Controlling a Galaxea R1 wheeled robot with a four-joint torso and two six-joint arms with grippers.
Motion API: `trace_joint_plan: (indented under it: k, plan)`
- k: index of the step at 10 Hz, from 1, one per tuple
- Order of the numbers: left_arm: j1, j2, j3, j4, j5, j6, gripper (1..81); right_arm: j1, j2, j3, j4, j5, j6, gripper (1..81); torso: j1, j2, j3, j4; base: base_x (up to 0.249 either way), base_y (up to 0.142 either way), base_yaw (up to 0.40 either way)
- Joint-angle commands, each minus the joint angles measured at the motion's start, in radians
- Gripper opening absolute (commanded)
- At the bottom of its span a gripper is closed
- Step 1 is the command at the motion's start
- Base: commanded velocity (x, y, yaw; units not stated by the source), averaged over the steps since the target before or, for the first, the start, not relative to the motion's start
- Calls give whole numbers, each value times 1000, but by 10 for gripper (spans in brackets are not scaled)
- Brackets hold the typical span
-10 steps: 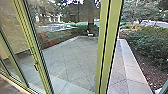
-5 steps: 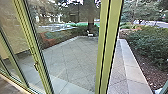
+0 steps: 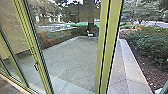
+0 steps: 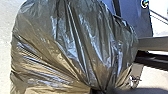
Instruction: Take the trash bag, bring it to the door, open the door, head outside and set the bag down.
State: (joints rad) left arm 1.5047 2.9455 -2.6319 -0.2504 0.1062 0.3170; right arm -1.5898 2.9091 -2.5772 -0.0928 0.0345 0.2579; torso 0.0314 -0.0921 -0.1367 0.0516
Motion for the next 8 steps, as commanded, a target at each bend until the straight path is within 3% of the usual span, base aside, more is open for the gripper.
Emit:
trace_joint_plan:
  k: [1,4,8]
  plan:
    - [-45,0,1,2,76,7,10,29,29,-26,-30,-54,-3,811,0,0,0,0,0,0,0]
    - [-45,-2,1,17,78,8,10,29,32,-26,-36,-54,-3,811,0,0,0,0,0,0,0]
    - [-45,-2,1,19,78,8,10,30,32,-26,-35,-54,-3,811,0,0,0,0,0,0,-145]
